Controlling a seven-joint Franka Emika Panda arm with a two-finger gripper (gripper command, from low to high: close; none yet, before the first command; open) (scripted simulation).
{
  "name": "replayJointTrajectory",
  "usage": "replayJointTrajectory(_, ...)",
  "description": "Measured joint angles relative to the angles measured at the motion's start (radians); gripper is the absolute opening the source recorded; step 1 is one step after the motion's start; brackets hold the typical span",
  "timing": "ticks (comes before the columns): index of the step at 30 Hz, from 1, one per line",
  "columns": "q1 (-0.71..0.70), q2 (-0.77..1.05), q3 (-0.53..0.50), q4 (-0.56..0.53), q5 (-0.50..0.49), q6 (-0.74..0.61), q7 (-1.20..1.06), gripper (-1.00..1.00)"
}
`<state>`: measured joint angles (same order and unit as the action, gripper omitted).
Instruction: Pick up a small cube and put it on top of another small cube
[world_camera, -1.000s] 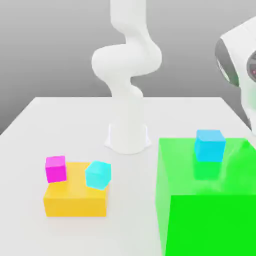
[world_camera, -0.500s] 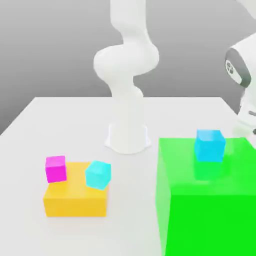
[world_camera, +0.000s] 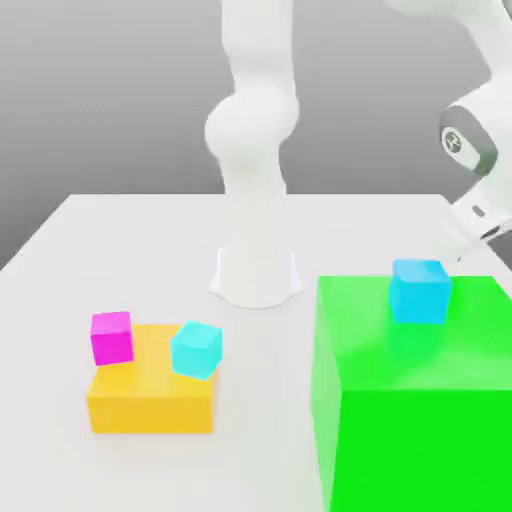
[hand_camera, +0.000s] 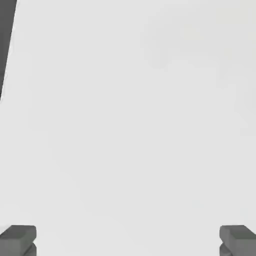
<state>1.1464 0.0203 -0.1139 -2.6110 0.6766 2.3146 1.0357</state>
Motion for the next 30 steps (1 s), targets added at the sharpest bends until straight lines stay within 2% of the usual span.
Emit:
replayJointTrajectory(8,0.001,0.021,0.010,-0.034,-0.099,0.141,0.396,0.00)
replayJointTrajectory(20,0.043,0.061,-0.036,-0.085,-0.277,0.335,0.999,0.00)
replayJointTrajectory(28,0.057,0.090,-0.170,-0.085,-0.515,0.465,1.467,0.00)
replayJointTrajectory(30,0.064,0.111,-0.193,-0.079,-0.541,0.496,1.527,0.00)
